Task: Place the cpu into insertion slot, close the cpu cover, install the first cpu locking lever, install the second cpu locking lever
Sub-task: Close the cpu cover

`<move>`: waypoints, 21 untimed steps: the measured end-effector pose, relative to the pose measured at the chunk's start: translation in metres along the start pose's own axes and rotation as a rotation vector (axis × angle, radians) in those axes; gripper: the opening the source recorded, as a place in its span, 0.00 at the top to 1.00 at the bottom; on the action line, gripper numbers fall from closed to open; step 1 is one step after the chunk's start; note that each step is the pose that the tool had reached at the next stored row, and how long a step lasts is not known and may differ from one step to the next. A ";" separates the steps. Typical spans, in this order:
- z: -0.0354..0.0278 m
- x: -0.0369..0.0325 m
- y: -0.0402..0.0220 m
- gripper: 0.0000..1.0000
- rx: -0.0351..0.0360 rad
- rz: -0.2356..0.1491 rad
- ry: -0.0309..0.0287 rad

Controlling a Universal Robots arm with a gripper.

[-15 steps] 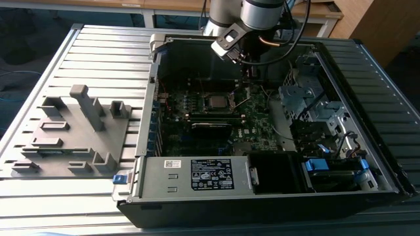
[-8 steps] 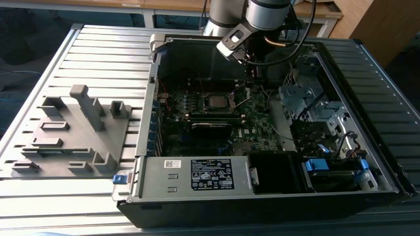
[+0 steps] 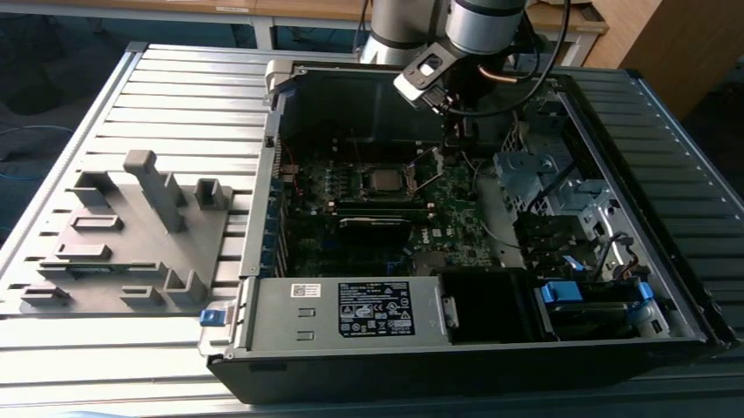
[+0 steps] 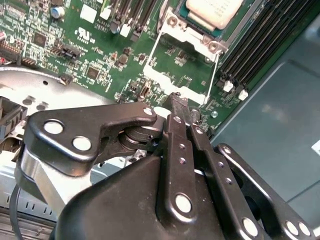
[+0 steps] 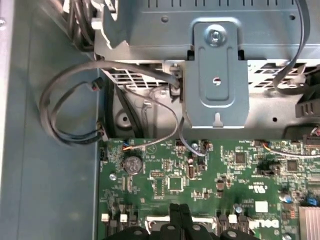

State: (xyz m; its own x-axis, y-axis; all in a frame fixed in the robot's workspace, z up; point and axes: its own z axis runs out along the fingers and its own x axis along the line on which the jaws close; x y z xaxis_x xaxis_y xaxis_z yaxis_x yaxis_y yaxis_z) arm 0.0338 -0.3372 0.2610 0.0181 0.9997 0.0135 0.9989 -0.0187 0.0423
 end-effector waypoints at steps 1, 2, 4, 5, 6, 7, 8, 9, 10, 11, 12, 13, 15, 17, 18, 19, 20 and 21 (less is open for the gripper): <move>0.0001 0.0001 0.0014 0.89 -0.0001 0.000 0.0000; 0.0002 0.0001 0.0027 0.89 -0.0001 0.000 0.0001; 0.0004 0.0003 0.0057 0.89 -0.0001 0.000 0.0000; 0.0005 0.0004 0.0070 0.89 -0.0001 0.000 0.0001; 0.0005 0.0004 0.0083 0.89 -0.0001 0.000 0.0000; 0.0006 0.0005 0.0090 0.89 0.0000 0.000 0.0000; 0.0005 0.0005 0.0091 0.89 0.0000 0.000 -0.0001; 0.0006 0.0005 0.0092 0.89 0.0000 0.000 -0.0001; 0.0006 0.0005 0.0093 0.89 0.0000 0.000 0.0000; 0.0006 0.0004 0.0093 0.89 0.0000 0.000 -0.0001; 0.0010 0.0004 0.0093 0.89 -0.0001 0.000 0.0002; 0.0017 0.0004 0.0093 0.89 -0.0001 0.000 0.0003; 0.0032 0.0004 0.0092 0.89 -0.0001 0.000 -0.0009; 0.0046 0.0004 0.0092 0.89 -0.0002 0.000 -0.0049; 0.0053 0.0004 0.0092 0.89 -0.0002 0.000 -0.0077; 0.0061 0.0004 0.0092 0.89 -0.0002 0.000 -0.0107; 0.0069 0.0004 0.0092 0.89 -0.0003 -0.001 -0.0139; 0.0076 0.0004 0.0093 0.89 -0.0003 -0.001 -0.0168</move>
State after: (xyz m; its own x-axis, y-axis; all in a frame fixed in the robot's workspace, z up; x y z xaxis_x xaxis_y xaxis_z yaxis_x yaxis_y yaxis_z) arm 0.0434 -0.3369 0.2538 0.0181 0.9998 -0.0033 0.9989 -0.0179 0.0426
